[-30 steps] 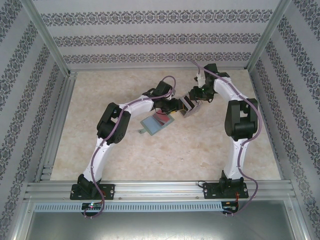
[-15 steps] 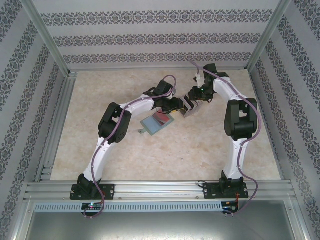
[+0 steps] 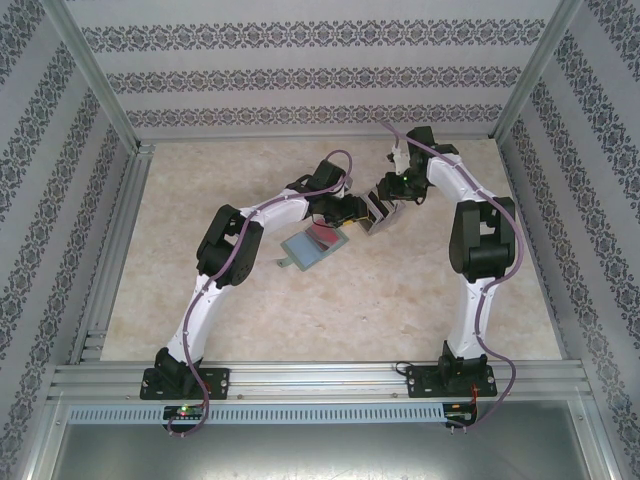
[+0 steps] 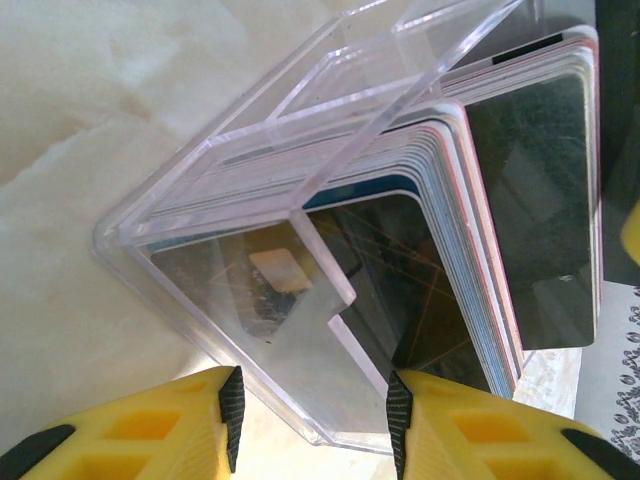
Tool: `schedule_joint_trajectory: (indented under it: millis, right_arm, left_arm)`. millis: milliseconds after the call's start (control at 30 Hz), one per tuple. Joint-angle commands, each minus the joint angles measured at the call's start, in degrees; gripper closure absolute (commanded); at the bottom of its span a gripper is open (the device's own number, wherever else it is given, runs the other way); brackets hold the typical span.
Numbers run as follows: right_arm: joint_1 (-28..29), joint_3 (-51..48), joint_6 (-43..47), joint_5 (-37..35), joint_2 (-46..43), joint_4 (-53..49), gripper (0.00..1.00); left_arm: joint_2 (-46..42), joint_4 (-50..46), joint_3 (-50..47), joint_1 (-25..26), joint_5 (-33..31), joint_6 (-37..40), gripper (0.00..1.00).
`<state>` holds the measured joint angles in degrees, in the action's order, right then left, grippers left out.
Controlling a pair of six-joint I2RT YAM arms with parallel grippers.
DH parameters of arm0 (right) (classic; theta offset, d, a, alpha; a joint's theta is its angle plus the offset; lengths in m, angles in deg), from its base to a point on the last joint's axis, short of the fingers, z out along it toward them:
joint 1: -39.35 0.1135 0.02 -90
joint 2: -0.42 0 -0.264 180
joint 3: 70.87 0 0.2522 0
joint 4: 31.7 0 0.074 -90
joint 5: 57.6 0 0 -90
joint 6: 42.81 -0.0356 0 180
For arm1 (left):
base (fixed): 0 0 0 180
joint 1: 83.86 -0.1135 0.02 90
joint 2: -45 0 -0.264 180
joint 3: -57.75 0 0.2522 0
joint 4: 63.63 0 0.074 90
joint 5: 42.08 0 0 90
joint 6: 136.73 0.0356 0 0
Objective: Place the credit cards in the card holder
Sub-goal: Pick up the credit card from the storage box.
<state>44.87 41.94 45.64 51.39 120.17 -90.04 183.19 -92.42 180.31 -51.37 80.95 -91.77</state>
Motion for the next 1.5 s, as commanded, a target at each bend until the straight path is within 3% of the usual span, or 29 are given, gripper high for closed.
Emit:
schedule_joint_trajectory:
  millis: [0, 233, 767, 1467]
  right_arm:
    - [0.70, 0.01, -0.26, 1.56, -3.20, -0.78, 0.57]
    - [0.35, 0.27, -0.20, 1.72, -2.81, -0.95, 0.58]
    - [-0.24, -0.95, -0.28, 0.18, -4.23, -0.86, 0.73]
    - [-1.08, -2.66, -1.00, 1.06, -6.58, 0.62, 0.78]
  left_arm:
    - [1.64, -1.67, 1.17, -0.41, 0.10, -0.25, 0.55]
    - [1.56, -1.41, 1.07, -0.41, 0.19, -0.50, 0.55]
    - [1.83, -1.05, 1.03, -0.41, 0.54, -0.91, 0.55]
    - [2.00, -2.02, 1.60, -0.45, 0.37, -0.89, 0.55]
